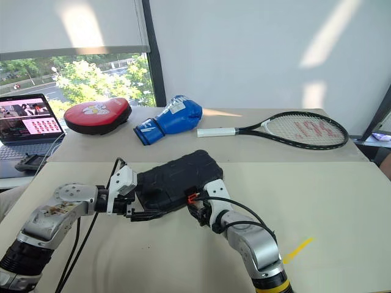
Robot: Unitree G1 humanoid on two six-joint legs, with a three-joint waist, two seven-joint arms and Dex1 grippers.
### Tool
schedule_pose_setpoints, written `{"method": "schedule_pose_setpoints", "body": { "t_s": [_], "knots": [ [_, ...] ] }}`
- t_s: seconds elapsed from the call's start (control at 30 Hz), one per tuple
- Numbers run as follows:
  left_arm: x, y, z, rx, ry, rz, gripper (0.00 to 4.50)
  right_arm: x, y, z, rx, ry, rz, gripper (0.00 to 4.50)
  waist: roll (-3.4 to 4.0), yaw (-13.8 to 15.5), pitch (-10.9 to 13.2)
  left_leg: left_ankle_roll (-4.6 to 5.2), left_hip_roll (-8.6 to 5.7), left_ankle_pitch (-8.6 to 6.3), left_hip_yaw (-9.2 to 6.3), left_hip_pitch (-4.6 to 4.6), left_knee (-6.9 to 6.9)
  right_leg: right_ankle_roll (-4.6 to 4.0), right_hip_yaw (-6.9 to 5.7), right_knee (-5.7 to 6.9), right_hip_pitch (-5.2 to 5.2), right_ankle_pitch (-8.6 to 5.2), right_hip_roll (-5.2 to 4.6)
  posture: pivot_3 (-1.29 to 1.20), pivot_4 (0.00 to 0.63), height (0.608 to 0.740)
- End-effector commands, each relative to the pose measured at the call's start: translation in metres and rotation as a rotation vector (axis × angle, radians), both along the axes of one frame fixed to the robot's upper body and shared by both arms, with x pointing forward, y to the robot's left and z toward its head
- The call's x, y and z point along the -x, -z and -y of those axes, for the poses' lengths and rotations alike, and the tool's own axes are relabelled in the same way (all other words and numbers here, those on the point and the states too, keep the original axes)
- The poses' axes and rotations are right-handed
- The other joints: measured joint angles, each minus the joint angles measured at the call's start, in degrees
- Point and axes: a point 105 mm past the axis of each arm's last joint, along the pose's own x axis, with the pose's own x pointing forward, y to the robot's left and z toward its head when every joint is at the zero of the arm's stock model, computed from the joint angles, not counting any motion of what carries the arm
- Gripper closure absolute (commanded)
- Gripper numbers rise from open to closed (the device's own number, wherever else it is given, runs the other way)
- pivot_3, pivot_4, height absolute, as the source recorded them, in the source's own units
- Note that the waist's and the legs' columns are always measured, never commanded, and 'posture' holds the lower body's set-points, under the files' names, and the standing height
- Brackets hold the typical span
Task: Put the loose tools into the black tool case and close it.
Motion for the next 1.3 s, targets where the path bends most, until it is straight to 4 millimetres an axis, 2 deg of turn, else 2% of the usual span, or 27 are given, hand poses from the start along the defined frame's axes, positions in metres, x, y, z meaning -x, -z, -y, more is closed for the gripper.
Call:
{"method": "schedule_pose_setpoints", "body": {
  "t_s": [0.03, 0.17, 0.47, 0.57, 0.63, 0.67, 0.73, 0.87, 0.93, 1.0, 1.1, 1.2, 1.3],
  "knots": [
    [-0.001, -0.005, 0.002, -0.004, 0.003, 0.021, 0.28, -0.002, -0.025, -0.001, -0.05, 0.001, 0.112, 3.12, 0.0, 0.01, 0.0, 0.0, 0.0, 0.0, 0.0, 0.0, 0.0, 0.0, 0.0, 0.0, 0.0, 0.0, 0.0, 0.0, 0.15, 0.74],
    [-0.002, -0.002, 0.002, -0.012, -0.003, 0.017, 0.28, 0.002, -0.032, -0.004, -0.049, -0.033, 0.141, 4.45, 0.0, 0.03, 0.0, 0.0, -0.01, 0.0, 0.0, 0.0, 0.0, 0.0, 0.01, -0.01, 0.0, 0.0, -0.01, 0.0, 0.15, 0.74],
    [-0.005, 0.011, 0.001, -0.064, -0.01, -0.006, 0.28, 0.006, -0.047, -0.003, -0.01, -0.081, 0.213, 4.45, 0.0, 0.01, 0.0, 0.01, -0.01, 0.0, 0.0, 0.04, 0.0, 0.0, 0.0, 0.0, 0.04, 0.0, -0.01, 0.0, 0.15, 0.74],
    [-0.007, 0.012, 0.002, -0.067, -0.011, -0.006, 0.28, 0.006, -0.045, -0.002, -0.036, -0.076, 0.174, 4.45, 0.0, 0.0, 0.0, 0.01, -0.01, 0.0, 0.0, 0.06, 0.0, 0.0, 0.02, 0.03, 0.04, 0.0, -0.01, 0.0, 0.15, 0.74],
    [-0.007, 0.013, 0.002, -0.069, -0.012, -0.006, 0.28, 0.007, -0.044, 0.0, -0.075, -0.061, 0.13, 3.88, 0.0, 0.0, 0.0, 0.01, 0.0, 0.0, 0.0, 0.08, 0.0, 0.0, 0.02, 0.05, 0.05, 0.0, 0.0, 0.0, 0.15, 0.74],
    [-0.007, 0.013, 0.002, -0.069, -0.013, -0.005, 0.28, 0.011, -0.044, -0.001, -0.12, -0.069, 0.089, 3.74, 0.0, 0.0, 0.0, 0.01, 0.0, 0.0, 0.0, 0.09, 0.0, 0.0, 0.03, 0.07, 0.06, 0.0, 0.0, 0.0, 0.15, 0.74],
    [-0.008, 0.013, 0.001, -0.069, -0.014, -0.005, 0.28, 0.011, -0.044, 0.004, -0.167, -0.033, 0.038, 2.98, 0.0, 0.09, -0.01, 0.01, 0.02, -0.01, 0.0, 0.1, 0.0, 0.0, 0.05, 0.1, 0.06, 0.0, -0.01, 0.0, 0.15, 0.74],
    [-0.008, 0.013, 0.002, -0.069, -0.014, -0.004, 0.28, 0.013, -0.042, 0.01, -0.116, -0.031, 0.035, 1.66, 0.02, 0.15, -0.02, 0.04, -0.03, -0.02, 0.0, 0.1, 0.0, 0.0, 0.05, 0.08, 0.07, 0.0, -0.05, 0.0, 0.15, 0.74],
    [-0.008, 0.014, 0.002, -0.068, -0.012, -0.005, 0.28, 0.011, -0.031, 0.016, 0.04, -0.046, 0.062, 1.66, 0.03, 0.16, -0.02, 0.05, -0.06, -0.03, 0.0, 0.1, 0.0, 0.0, 0.06, 0.06, 0.07, 0.0, -0.07, 0.0, 0.15, 0.74],
    [-0.008, 0.014, 0.003, -0.068, -0.01, -0.004, 0.28, 0.009, -0.027, 0.018, 0.086, -0.047, 0.069, 1.66, 0.03, 0.13, -0.02, 0.06, -0.08, -0.04, 0.01, 0.11, 0.0, 0.01, 0.05, 0.03, 0.08, -0.01, -0.1, 0.0, 0.15, 0.74],
    [-0.008, 0.013, 0.002, -0.07, -0.009, -0.003, 0.28, 0.01, -0.028, 0.014, 0.066, -0.063, 0.064, 0.98, 0.03, 0.11, -0.03, 0.04, -0.04, -0.03, 0.01, 0.11, -0.01, 0.01, 0.04, 0.04, 0.08, -0.01, -0.05, 0.0, 0.15, 0.74],
    [-0.007, 0.013, 0.002, -0.071, -0.01, -0.003, 0.28, 0.008, -0.027, 0.012, 0.058, -0.051, 0.068, 0.03, 0.03, 0.12, -0.03, 0.06, -0.01, -0.03, 0.0, 0.12, 0.0, 0.0, 0.03, 0.08, 0.08, -0.01, -0.03, 0.0, 0.15, 0.74],
    [-0.007, 0.013, 0.002, -0.071, -0.009, -0.004, 0.28, 0.005, -0.026, 0.01, 0.047, -0.04, 0.066, 0.03, 0.03, 0.12, -0.03, 0.11, -0.02, -0.06, 0.0, 0.12, 0.0, 0.01, 0.05, 0.07, 0.1, -0.01, -0.04, 0.0, 0.15, 0.74]
  ]
}}
